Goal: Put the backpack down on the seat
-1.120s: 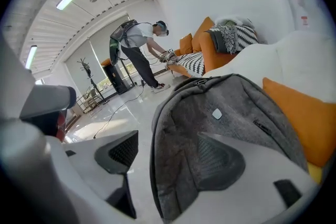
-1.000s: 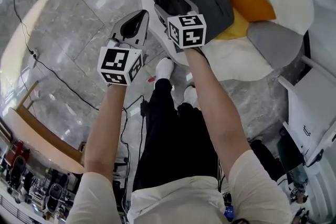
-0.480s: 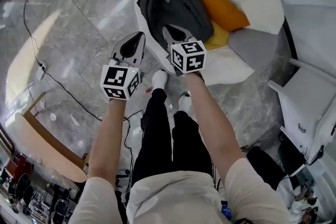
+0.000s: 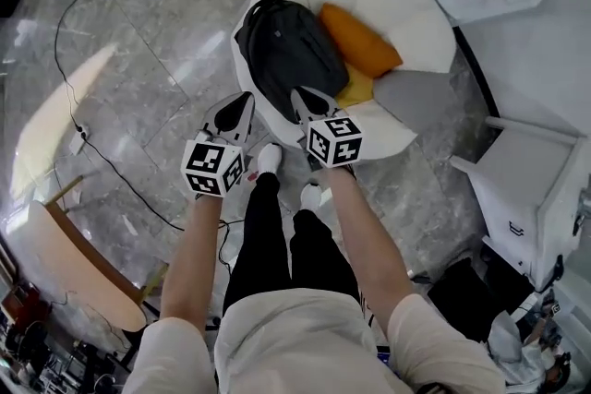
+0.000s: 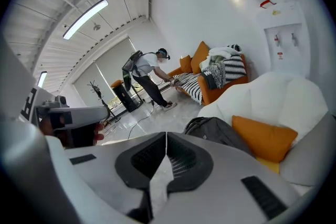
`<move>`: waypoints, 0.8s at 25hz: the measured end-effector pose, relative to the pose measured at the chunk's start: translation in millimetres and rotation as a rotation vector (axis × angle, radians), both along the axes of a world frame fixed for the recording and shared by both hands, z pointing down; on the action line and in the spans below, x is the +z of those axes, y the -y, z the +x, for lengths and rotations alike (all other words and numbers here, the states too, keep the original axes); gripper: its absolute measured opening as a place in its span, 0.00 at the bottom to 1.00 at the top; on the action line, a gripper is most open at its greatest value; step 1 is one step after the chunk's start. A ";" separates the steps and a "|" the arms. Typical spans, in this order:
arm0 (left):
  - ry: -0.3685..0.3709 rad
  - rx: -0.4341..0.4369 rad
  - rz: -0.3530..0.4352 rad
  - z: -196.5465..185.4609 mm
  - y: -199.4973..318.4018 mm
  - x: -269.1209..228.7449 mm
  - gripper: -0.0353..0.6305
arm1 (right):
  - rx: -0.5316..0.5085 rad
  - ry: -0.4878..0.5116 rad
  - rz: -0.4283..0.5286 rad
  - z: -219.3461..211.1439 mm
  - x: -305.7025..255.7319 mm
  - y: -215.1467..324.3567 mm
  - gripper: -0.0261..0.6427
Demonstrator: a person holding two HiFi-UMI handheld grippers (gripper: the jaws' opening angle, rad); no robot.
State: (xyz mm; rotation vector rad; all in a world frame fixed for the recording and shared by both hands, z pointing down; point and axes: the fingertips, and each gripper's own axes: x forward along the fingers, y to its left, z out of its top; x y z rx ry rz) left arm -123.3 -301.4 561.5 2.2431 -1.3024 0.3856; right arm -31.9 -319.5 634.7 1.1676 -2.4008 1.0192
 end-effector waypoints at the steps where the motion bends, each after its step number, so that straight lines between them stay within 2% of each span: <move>1: -0.001 -0.001 -0.002 2.8 -5.0 -6.9 0.08 | 0.003 0.002 0.001 4.6 -8.4 -5.1 0.08; 5: -0.010 0.008 0.001 13.4 -19.7 -29.9 0.08 | 0.022 0.014 0.025 21.4 -41.0 -17.6 0.08; 9: -0.054 0.037 0.003 30.0 -33.4 -51.3 0.08 | 0.030 0.033 0.044 36.9 -67.6 -32.9 0.08; 20: -0.021 0.045 0.028 53.7 -84.6 -108.6 0.08 | 0.064 0.056 0.072 91.4 -133.2 -106.4 0.08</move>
